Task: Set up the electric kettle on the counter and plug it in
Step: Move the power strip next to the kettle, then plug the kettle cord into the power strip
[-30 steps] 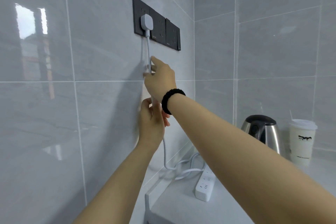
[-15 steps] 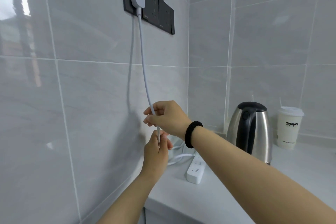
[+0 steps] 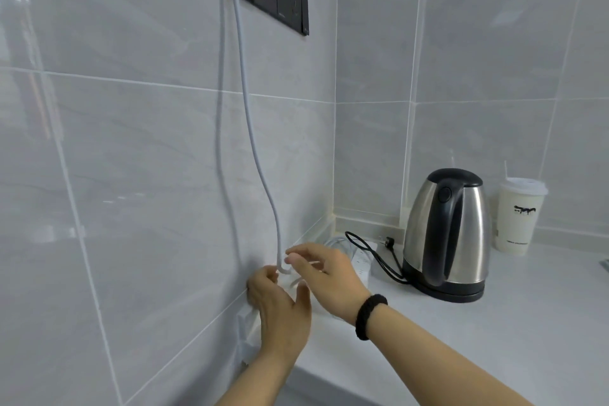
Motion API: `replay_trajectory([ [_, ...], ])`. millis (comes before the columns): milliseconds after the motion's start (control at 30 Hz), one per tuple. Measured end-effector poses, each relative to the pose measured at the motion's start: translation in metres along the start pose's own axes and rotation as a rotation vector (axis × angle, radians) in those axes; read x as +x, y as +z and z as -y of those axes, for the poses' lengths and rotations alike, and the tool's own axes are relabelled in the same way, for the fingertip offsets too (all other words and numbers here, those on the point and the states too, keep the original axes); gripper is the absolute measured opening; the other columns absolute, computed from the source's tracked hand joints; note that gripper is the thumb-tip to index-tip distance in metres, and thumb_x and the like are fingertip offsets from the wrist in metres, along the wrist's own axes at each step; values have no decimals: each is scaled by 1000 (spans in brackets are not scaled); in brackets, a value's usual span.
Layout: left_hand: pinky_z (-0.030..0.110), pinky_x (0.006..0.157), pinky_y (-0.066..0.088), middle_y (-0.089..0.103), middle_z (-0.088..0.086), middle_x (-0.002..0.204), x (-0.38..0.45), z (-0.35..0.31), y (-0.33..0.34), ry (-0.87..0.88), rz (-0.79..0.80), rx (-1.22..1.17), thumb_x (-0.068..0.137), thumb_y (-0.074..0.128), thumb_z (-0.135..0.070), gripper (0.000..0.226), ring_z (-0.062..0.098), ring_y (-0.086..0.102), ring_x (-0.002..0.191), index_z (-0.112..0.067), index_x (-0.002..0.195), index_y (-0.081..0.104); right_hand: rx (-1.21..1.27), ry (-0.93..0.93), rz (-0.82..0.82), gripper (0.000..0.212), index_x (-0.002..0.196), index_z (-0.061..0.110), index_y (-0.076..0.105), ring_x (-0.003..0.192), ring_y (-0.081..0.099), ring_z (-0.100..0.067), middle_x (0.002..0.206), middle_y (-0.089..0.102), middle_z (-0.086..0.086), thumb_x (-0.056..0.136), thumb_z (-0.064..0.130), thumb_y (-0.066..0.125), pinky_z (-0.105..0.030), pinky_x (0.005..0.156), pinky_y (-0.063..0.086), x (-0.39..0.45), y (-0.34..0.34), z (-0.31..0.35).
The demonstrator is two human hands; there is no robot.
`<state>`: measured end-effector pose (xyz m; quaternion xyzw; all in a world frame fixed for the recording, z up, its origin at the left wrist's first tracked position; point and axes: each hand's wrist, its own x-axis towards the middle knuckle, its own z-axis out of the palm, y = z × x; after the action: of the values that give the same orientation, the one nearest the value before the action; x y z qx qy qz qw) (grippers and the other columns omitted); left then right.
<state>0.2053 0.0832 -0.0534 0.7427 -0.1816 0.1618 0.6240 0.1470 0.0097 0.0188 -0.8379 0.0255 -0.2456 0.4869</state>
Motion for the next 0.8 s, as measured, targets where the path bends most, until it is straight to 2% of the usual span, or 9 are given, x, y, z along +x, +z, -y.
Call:
replay_trajectory([
  [100, 33, 84, 35, 36, 1, 97, -7, 3, 2, 142, -66, 53, 74, 67, -6, 39, 19, 35, 93, -17, 89, 33, -16, 27, -117, 18, 106, 26, 68, 98, 59, 0, 103, 68, 17, 96, 28, 53, -10, 82, 45, -5, -4, -24],
  [200, 31, 74, 30, 40, -5, 83, -9, 10, 5, 169, -6, 167, 69, 57, -23, 23, 20, 38, 83, -23, 77, 35, -86, 25, -209, 19, 109, 25, 66, 100, 55, 7, 106, 65, 18, 96, 24, 52, -4, 81, 40, -9, -8, -51],
  [333, 31, 66, 43, 48, -11, 71, -13, 14, 7, 240, 97, 103, 75, 55, -21, 18, 8, 50, 71, -31, 73, 40, -206, -7, -284, 21, 110, 23, 66, 104, 51, 8, 108, 63, 13, 95, 16, 53, -3, 86, 36, -14, -12, -86],
  [433, 28, 64, 43, 49, -11, 74, -14, 8, 8, 616, 151, 156, 79, 56, -17, 13, 7, 47, 70, -24, 81, 45, -258, -32, -362, 23, 109, 19, 67, 108, 53, -4, 108, 62, 11, 92, 8, 55, -6, 92, 36, -10, -17, -99],
  [500, 32, 67, 43, 55, -3, 82, -10, 4, 14, 875, 144, 248, 80, 57, -13, 14, 16, 50, 75, -19, 90, 48, -284, 0, -394, 25, 110, 19, 65, 115, 49, -9, 111, 60, 10, 90, 7, 58, -2, 93, 30, -7, -20, -104],
  [567, 33, 74, 42, 60, 1, 94, -1, -4, 21, 971, 154, 366, 82, 57, -14, 20, 20, 53, 85, -18, 100, 50, -323, 71, -369, 31, 117, 18, 61, 123, 45, -13, 121, 57, 6, 86, 16, 61, -8, 98, 27, -5, -21, -108],
  [667, 31, 76, 40, 61, -4, 96, 18, -16, 33, 901, 207, 592, 88, 52, -26, 15, 18, 55, 90, -20, 100, 59, -360, 171, -274, 57, 134, 13, 48, 135, 33, -20, 143, 42, -4, 83, 34, 57, -23, 109, 25, -4, -21, -108],
  [733, 36, 74, 43, 63, -3, 92, 30, -22, 38, 772, 294, 799, 93, 39, -38, 32, 21, 58, 91, -21, 94, 66, -396, 223, -231, 71, 142, 14, 37, 142, 21, -23, 152, 27, -9, 79, 43, 53, -29, 114, 21, -3, -19, -106],
  [800, 39, 83, 40, 63, 1, 103, 39, -24, 43, 640, 410, 1001, 99, 28, -42, 44, 24, 54, 104, -20, 104, 66, -427, 267, -208, 77, 146, 14, 27, 146, 9, -25, 157, 15, -13, 81, 46, 52, -33, 118, 16, -2, -16, -105],
])
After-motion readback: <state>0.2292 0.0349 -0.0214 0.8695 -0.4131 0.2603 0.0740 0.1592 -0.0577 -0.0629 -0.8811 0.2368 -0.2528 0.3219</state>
